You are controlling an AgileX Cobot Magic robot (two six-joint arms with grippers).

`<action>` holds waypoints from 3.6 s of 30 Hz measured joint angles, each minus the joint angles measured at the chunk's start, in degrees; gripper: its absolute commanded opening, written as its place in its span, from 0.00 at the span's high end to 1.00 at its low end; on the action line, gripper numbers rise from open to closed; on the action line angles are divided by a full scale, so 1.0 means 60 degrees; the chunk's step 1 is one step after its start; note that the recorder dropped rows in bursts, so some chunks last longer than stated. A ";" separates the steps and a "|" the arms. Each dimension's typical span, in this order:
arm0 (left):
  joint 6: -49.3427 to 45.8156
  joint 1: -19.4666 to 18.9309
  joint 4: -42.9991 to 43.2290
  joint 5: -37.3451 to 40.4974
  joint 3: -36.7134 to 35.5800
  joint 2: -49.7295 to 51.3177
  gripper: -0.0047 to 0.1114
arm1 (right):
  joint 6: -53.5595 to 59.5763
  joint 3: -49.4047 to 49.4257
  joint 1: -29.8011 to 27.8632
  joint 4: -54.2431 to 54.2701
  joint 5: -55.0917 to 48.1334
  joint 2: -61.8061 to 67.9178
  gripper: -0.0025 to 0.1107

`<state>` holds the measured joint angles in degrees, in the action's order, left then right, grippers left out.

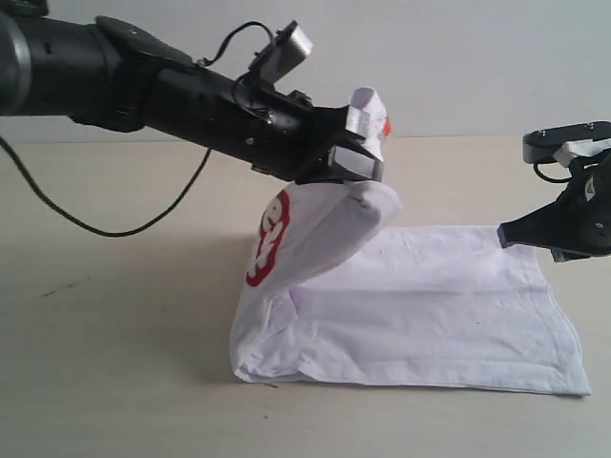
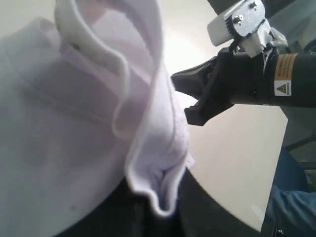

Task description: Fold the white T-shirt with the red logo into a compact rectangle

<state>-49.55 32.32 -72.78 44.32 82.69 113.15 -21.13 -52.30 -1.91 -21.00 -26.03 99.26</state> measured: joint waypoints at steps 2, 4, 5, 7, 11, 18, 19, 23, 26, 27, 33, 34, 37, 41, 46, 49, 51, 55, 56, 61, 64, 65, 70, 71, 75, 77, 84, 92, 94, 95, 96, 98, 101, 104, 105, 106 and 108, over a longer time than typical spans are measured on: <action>0.0147 0.0207 0.0000 -0.0063 0.0331 0.0311 0.96 | -0.0066 0.0000 0.0000 0.0000 0.0000 0.0000 0.98; 0.0274 0.0410 0.0000 -0.0105 0.0651 0.0646 0.96 | -0.0139 0.0000 0.0000 -0.0020 0.0000 0.0000 0.98; 0.0301 0.0483 0.0000 -0.0128 0.0790 0.0772 0.96 | -0.0154 0.0000 0.0000 -0.0020 0.0000 0.0000 0.98; 0.0320 0.0643 -0.0119 -0.0213 0.1024 0.1057 0.96 | -0.0177 0.0000 0.0000 -0.0020 0.0000 0.0000 0.98; 0.0340 0.0917 -0.0720 -0.0323 0.1291 0.1435 0.96 | -0.0794 0.0000 0.0000 -0.0660 0.0018 0.0000 0.98; 0.0340 0.1278 -0.1023 -0.0731 0.1873 0.1648 0.96 | -0.2824 0.0000 0.0000 -0.2574 -0.0019 0.0000 0.98; 0.0340 0.1310 -0.1059 -0.0794 0.1926 0.1648 0.96 | -0.2915 0.0000 0.0000 -0.2644 -0.0019 0.0000 0.98; 0.0340 0.1376 -0.1077 -0.0949 0.2001 0.1648 0.92 | -0.3187 0.0000 0.0000 -0.2918 -0.0019 0.0000 0.98; 0.0340 0.1376 -0.1006 -0.0967 0.2001 0.1648 0.81 | -0.3727 0.0000 0.0000 -0.3469 -0.0052 -0.0039 0.98; 0.0340 0.1376 -0.1006 -0.0967 0.2001 0.1648 0.75 | -0.4028 0.0000 0.0000 -0.3710 -0.0146 -0.0085 0.98; 0.0155 0.1376 -0.0914 -0.0416 0.2007 0.1648 0.42 | -0.4669 0.0000 0.0000 -0.4488 -0.0586 -0.0339 0.98; 0.0071 0.1376 -0.0914 -0.0241 0.2007 0.1648 0.43 | -0.4690 0.0000 0.0000 -0.4518 -0.0608 -0.0339 0.98; -0.0222 0.1376 -0.0914 0.0402 0.2007 0.1648 0.51 | -0.4711 0.0000 0.0000 -0.4520 -0.0628 -0.0339 0.98; -0.0587 0.1183 -0.0769 0.1107 0.2007 0.1580 0.60 | -0.4732 0.0000 0.0000 -0.4442 -0.0664 -0.0339 0.98; 0.0340 0.0481 0.1146 0.1225 0.2065 0.1422 0.61 | -0.4252 0.0000 0.0000 -0.3558 -0.0515 -0.0339 0.98; 0.1528 0.0190 0.3244 0.1225 0.2065 0.1469 0.61 | -0.2740 0.0000 0.0000 -0.1637 -0.0285 -0.0339 0.98; 0.2233 0.0083 0.4653 0.1225 0.2065 0.1577 0.61 | -0.1478 0.0000 0.0000 -0.0418 -0.0222 -0.0339 0.98; 0.3242 0.0041 0.6810 0.1270 0.1998 0.1748 0.61 | 0.0692 0.0000 0.0000 0.1880 -0.0273 -0.0339 0.98; 0.3309 0.0041 0.7013 0.1270 0.1998 0.1772 0.61 | 0.0907 0.0000 0.0000 0.2195 -0.0339 -0.0339 0.98; 0.3493 0.0041 0.7285 0.0789 0.1998 0.1906 0.61 | 0.1383 0.0000 0.0000 0.2955 -0.0687 -0.0339 0.98; 0.3509 0.0102 0.7004 0.0412 0.1998 0.2220 0.61 | 0.1424 0.0000 0.0000 0.3090 -0.0820 -0.0339 0.98; 0.3509 0.0120 0.6971 0.0356 0.1998 0.2331 0.61 | 0.1424 0.0000 0.0000 0.3119 -0.0839 -0.0339 0.98; 0.3509 0.0371 0.6652 0.0084 0.1998 0.2891 0.61 | 0.1462 0.0000 0.0000 0.3119 -0.0739 0.0050 0.98; 0.3477 0.0422 0.6531 -0.0012 0.1998 0.2947 0.61 | 0.1462 0.0000 0.0000 0.3119 -0.0716 0.0169 0.98; 0.3224 0.0719 0.6195 -0.0513 0.1998 0.3048 0.61 | 0.1479 0.0000 0.0000 0.3132 -0.0611 0.0529 0.98; 0.3174 0.0854 0.6176 -0.0702 0.1998 0.3129 0.63 | 0.1496 0.0000 0.0000 0.3157 -0.0585 0.0663 0.98; 0.5613 0.1027 0.8518 -0.1029 0.2079 0.3210 0.65 | 0.1496 0.0000 0.0000 0.3181 -0.0456 0.0738 0.98; 0.9114 0.1066 1.2537 -0.1178 0.2169 0.3235 0.65 | 0.1496 0.0000 0.0000 0.3344 -0.0418 0.0738 0.98; 0.9804 0.0974 1.3264 -0.1023 0.2191 0.3267 0.65 | 0.1496 0.0000 0.0000 0.3386 -0.0418 0.0738 0.98; 1.0011 0.0886 1.3517 -0.0905 0.2213 0.3293 0.65 | 0.1496 0.0000 0.0000 0.3403 -0.0418 0.0738 0.98; 1.0152 0.0771 1.3680 -0.0767 0.2227 0.3291 0.65 | 0.1496 0.0000 0.0000 0.3404 -0.0397 0.0738 0.98; 1.0274 0.0522 1.3863 -0.0476 0.2276 0.3313 0.65 | 0.1496 0.0000 0.0000 0.3429 -0.0354 0.0738 0.98; 1.0365 -0.0191 1.4012 -0.0085 0.2052 0.3305 0.65 | 0.1516 0.0000 0.0000 0.3873 -0.0209 0.0738 0.98; 1.0365 -0.0553 1.4075 -0.0026 0.1663 0.3145 0.65 | 0.2624 0.0000 0.0000 0.5047 0.0008 0.0738 0.98; 1.0385 -0.0617 1.4129 0.0020 0.1529 0.3075 0.65 | 0.3573 0.0000 0.0000 0.6105 0.0055 0.0738 0.98; 1.0385 -0.0631 1.4168 0.0085 0.1452 0.3053 0.65 | 0.4445 0.0000 0.0000 0.6795 0.0055 0.0738 0.98; 0.9800 -0.0674 1.3952 0.0374 0.1316 0.2948 0.65 | 0.6713 0.0000 0.0000 0.8844 0.0042 0.0738 0.98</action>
<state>9.24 28.27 10.93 46.57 90.58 130.84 19.15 -52.30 -1.91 32.06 -25.77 103.69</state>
